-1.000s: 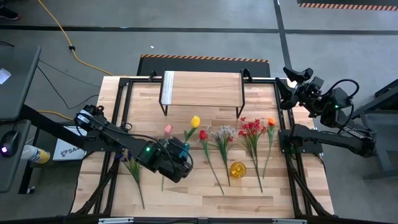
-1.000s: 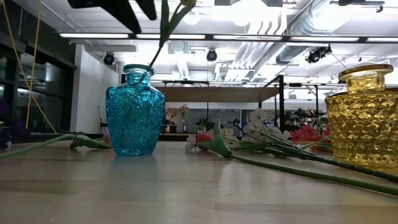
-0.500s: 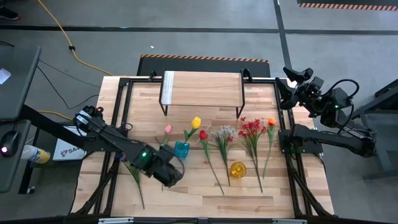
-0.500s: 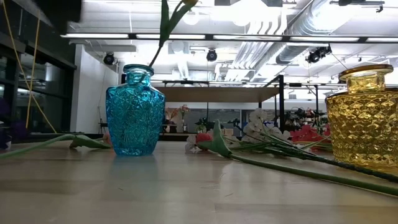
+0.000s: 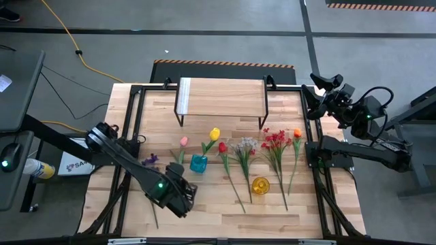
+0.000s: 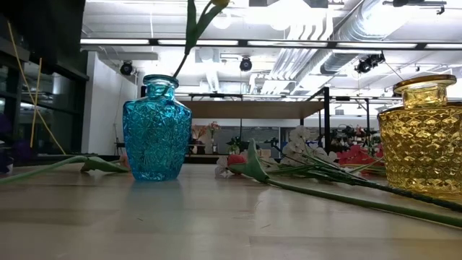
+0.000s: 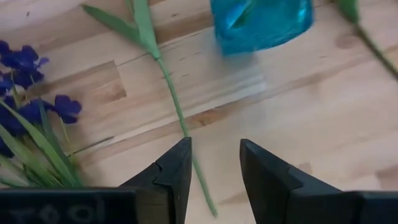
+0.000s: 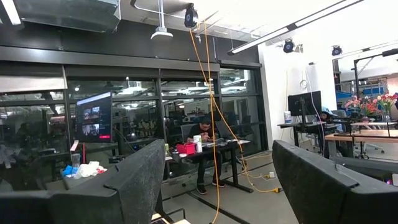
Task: Pick and place flowers into a vace then onto a shelf
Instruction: Put the pink flower into the blue vase
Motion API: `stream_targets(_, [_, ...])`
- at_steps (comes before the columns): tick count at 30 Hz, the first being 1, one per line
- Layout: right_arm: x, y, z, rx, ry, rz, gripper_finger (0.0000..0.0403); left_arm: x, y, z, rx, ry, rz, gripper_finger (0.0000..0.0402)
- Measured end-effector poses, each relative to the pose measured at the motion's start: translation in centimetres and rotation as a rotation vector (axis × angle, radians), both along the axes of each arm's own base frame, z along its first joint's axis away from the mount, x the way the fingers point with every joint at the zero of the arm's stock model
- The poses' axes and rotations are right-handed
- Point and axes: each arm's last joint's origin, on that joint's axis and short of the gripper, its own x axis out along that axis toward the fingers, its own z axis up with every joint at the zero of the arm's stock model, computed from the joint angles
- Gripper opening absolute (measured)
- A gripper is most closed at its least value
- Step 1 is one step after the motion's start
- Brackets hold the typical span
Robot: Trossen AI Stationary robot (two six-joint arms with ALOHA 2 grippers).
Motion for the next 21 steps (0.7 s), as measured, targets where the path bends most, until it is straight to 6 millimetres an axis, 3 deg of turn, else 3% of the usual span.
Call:
stream_targets(8, [0.0, 0.0, 0.0, -0.001, -0.004, 0.0, 0.0287, 1.2, -1.0, -3.2, 0.023, 0.029, 0.126, 0.017])
stream_targets(21, [0.2, 0.3, 0.0, -0.035, 0.014, 0.119, 0.0287, 0.8, -0.7, -5.2, 0.038, 0.032, 0.224, 0.0167])
